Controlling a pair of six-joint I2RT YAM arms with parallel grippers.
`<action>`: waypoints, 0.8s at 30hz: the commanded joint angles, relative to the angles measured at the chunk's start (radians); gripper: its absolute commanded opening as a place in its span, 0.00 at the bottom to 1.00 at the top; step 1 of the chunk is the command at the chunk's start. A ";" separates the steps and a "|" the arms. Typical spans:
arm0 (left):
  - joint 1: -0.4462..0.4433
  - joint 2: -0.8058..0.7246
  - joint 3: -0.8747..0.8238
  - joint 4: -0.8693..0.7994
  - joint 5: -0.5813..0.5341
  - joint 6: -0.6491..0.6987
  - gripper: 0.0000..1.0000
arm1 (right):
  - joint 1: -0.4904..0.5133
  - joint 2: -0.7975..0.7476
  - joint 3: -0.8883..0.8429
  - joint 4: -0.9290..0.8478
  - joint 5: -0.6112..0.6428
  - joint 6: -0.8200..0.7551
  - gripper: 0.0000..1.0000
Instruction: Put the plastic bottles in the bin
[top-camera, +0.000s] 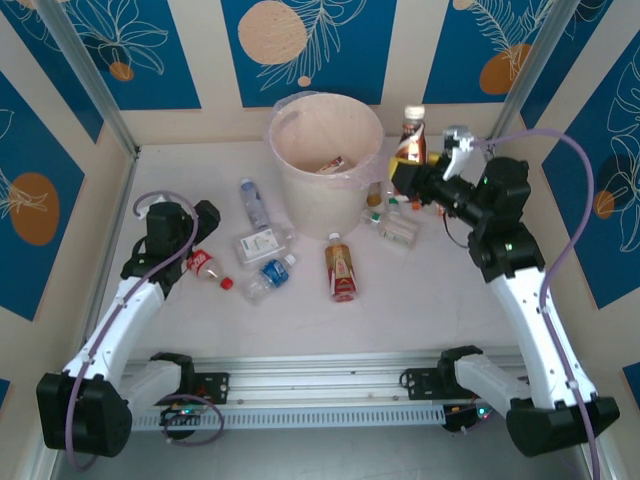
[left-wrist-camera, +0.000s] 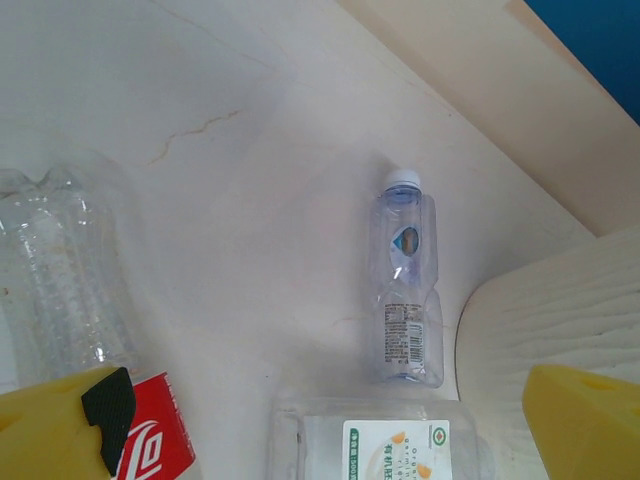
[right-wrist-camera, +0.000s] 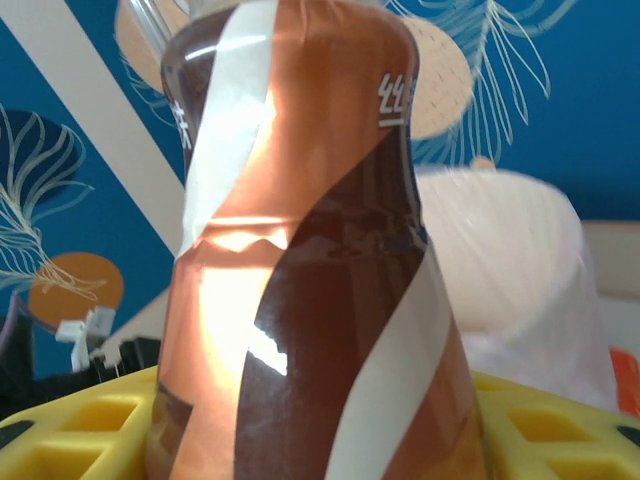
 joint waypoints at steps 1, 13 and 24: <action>0.023 -0.037 -0.021 0.018 0.017 -0.017 1.00 | 0.021 0.120 0.091 0.063 -0.037 0.011 0.41; 0.058 -0.057 -0.055 -0.007 0.029 -0.009 1.00 | 0.190 0.607 0.566 -0.170 0.259 -0.181 0.42; 0.090 -0.096 -0.082 -0.026 0.027 0.001 1.00 | 0.293 0.977 0.967 -0.494 0.655 -0.269 0.46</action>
